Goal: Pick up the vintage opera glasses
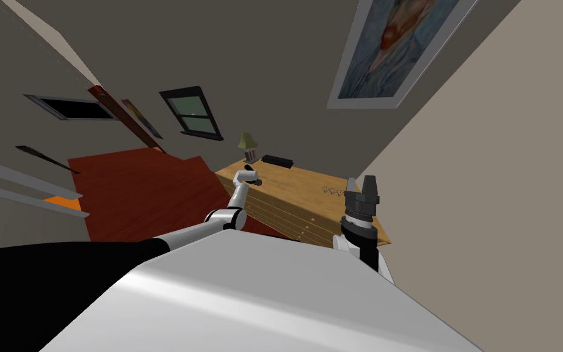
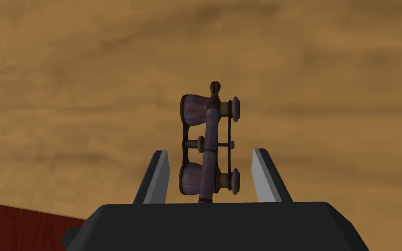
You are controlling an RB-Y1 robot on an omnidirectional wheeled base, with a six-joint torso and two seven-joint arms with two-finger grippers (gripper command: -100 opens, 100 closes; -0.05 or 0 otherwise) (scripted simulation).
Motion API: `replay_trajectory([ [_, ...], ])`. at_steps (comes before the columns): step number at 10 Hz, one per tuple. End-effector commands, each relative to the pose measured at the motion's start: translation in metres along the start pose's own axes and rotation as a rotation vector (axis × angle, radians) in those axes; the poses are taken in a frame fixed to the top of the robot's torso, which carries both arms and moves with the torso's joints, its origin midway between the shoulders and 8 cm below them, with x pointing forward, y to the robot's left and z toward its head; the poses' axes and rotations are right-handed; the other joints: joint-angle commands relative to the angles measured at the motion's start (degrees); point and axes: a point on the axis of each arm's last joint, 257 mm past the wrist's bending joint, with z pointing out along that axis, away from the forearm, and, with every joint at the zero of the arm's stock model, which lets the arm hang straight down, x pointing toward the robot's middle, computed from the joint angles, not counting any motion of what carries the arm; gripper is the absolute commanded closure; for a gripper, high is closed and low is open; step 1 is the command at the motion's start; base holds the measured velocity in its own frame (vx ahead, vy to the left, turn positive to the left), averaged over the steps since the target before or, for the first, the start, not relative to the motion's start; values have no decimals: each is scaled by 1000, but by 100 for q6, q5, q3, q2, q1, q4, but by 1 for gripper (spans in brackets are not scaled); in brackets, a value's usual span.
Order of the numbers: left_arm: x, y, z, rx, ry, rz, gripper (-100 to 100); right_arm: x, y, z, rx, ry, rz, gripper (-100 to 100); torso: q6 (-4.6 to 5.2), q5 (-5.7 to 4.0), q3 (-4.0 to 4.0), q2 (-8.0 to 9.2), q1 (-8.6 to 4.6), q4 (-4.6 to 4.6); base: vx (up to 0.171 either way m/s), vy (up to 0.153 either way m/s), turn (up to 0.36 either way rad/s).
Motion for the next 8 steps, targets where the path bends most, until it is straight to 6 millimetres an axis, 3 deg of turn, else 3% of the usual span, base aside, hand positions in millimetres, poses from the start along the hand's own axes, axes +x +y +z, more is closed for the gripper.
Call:
replay_trajectory([
  [1, 0, 0, 0, 0, 0, 0, 100, 0, 0, 0, 0, 0, 0, 0, 0, 0, 0, 0, 0, 0, 0, 0, 0],
  [4, 1, 0, 0, 1, 2, 2, 100, 0, 0, 0, 0, 0, 0, 0, -2, 3, -5, -4, 0, -6, 0, 0, 0],
  [5, 1, 0, 0, 1, 2, 2, 0, 0, 0, 0, 0, 0, 0, 0, -3, 3, -5, -5, 0, -6, 0, 0, 0],
  [6, 7, -2, -7, 1, -1, -3, 100, 0, 0, 0, 0, 0, 0, 0, -3, 3, -6, -5, 0, -6, -3, -11, 37],
  [8, 8, -2, -8, 2, 1, -2, 100, 0, 0, 0, 0, 0, 0, 0, -5, 0, -1, 1, -6, -3, -6, -5, 16],
])
